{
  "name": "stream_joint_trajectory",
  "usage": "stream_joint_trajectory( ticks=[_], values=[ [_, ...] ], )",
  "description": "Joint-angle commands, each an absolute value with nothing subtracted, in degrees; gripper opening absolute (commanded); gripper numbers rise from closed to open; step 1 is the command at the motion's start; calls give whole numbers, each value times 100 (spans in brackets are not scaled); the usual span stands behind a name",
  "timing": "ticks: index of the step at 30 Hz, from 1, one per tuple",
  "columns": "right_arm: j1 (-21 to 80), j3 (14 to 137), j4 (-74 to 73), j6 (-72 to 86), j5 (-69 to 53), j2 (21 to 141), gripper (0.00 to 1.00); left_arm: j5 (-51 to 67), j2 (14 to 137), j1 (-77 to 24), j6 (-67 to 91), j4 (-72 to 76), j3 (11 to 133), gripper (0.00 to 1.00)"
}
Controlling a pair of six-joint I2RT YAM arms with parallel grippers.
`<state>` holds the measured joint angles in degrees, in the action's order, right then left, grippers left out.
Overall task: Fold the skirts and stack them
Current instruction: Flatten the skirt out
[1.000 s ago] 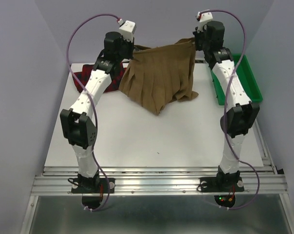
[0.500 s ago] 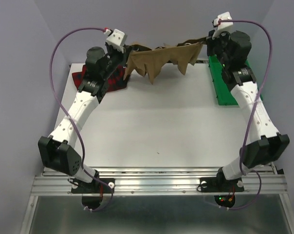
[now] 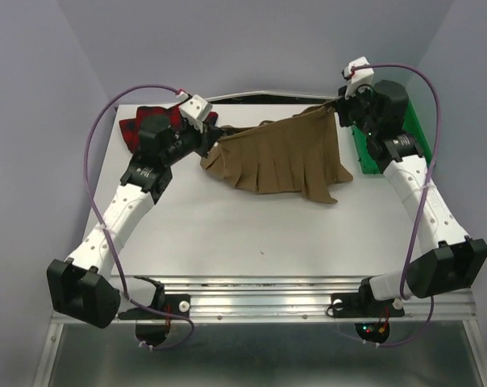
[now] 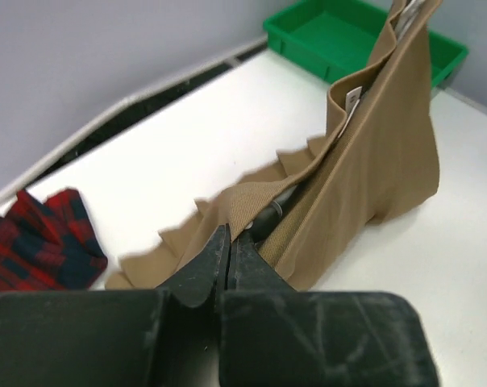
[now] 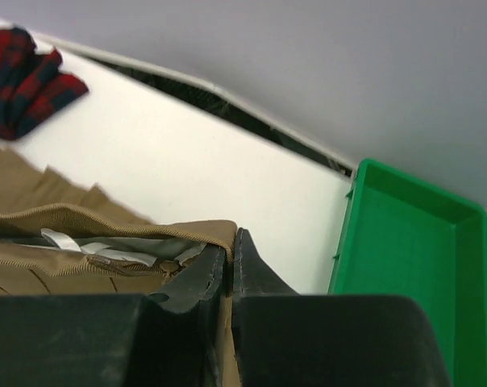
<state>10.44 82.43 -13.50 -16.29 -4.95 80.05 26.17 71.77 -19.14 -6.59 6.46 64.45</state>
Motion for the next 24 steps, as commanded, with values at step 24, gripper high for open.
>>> stream_joint_trajectory(
  ticks=[24],
  values=[
    [229, 13918, -256, -1125, 1599, 11996, 1, 994, 11124, -1608, -333, 3989, 11412, 0]
  ],
)
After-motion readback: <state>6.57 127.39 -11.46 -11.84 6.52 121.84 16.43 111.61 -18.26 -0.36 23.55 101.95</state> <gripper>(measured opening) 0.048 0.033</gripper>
